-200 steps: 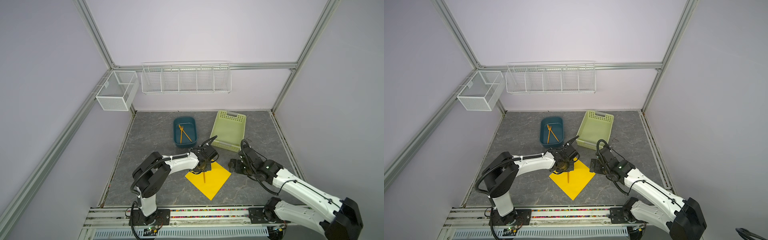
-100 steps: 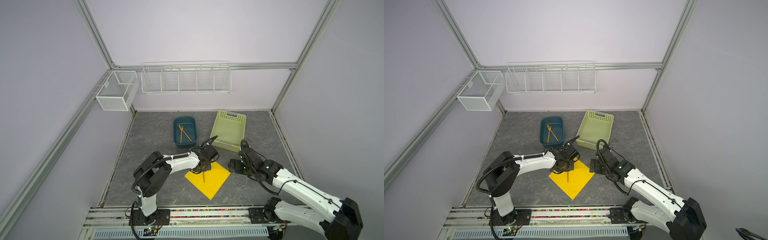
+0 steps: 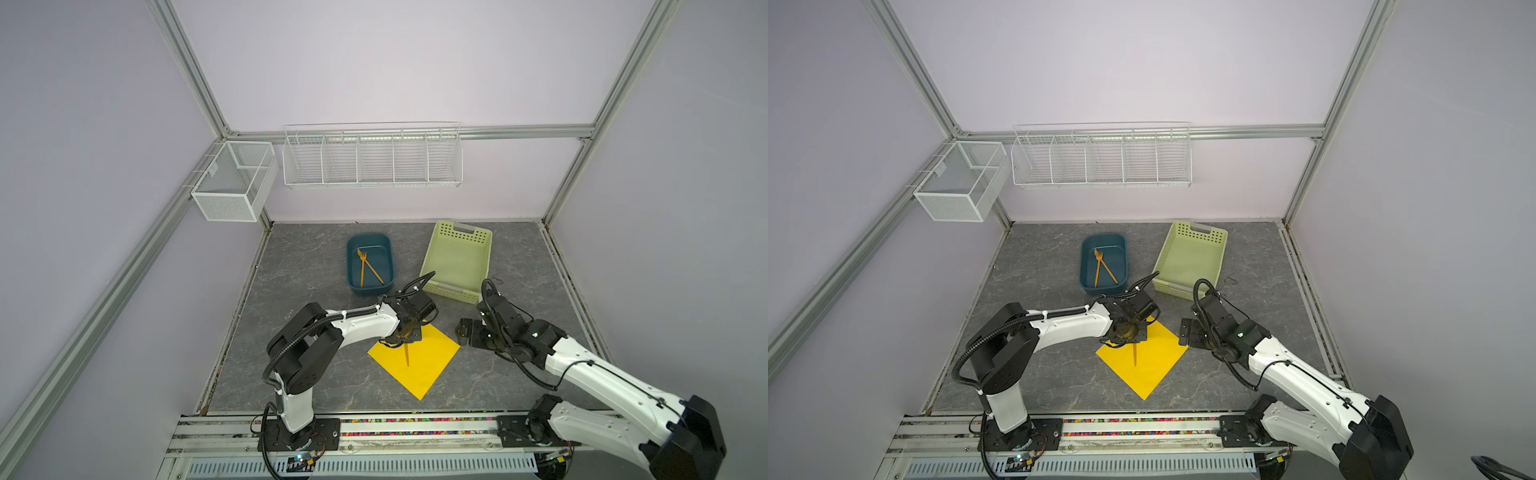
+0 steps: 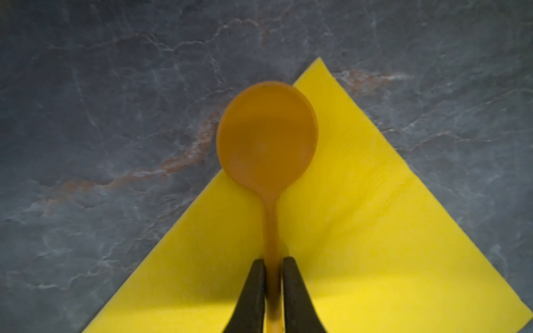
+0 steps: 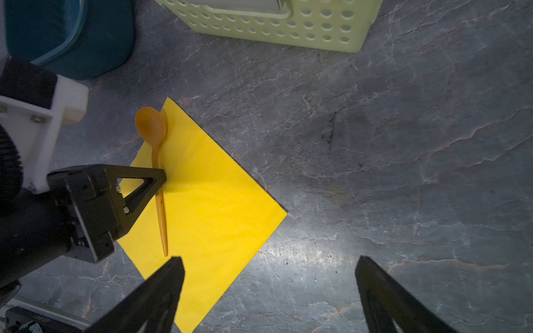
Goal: Place the utensils on the paper napkin and roll it up
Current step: 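Carry the spoon over the yellow napkin and lower it with the left gripper, then open the left gripper, release the spoon, and move back over the tray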
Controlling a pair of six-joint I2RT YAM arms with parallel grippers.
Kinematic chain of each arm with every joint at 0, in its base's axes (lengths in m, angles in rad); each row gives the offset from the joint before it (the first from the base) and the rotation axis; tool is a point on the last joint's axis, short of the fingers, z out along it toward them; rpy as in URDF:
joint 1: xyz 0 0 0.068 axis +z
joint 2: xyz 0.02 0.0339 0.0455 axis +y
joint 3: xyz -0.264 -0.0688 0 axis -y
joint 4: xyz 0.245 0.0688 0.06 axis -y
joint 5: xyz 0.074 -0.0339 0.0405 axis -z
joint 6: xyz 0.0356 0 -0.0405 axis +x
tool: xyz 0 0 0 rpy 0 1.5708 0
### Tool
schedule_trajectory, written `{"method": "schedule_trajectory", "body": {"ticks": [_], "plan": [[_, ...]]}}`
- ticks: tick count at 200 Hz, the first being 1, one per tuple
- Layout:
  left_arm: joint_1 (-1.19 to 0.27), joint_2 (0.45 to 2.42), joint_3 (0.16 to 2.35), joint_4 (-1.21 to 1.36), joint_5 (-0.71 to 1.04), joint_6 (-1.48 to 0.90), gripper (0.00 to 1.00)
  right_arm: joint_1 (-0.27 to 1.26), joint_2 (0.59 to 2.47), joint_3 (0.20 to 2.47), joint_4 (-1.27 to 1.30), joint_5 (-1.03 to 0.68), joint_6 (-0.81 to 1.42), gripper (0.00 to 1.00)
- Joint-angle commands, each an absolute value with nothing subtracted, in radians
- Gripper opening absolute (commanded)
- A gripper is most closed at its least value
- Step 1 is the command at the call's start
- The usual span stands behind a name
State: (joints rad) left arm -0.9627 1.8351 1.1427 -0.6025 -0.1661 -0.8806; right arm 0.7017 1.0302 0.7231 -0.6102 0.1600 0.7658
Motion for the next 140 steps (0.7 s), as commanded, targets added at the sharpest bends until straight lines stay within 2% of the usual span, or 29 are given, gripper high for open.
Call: {"method": "schedule_trajectory", "body": {"ticks": [1, 140], "plan": [[-0.969, 1.818, 1.166, -0.641, -0.196, -0.900, 0.16, 0.698, 1.001, 0.734, -0.627, 0.158, 0.757, 0.95], [-0.982, 1.777, 1.192, -0.664, -0.210, -0.880, 0.22, 0.697, 0.973, 0.761, -0.651, 0.160, 0.756, 0.95]]}}
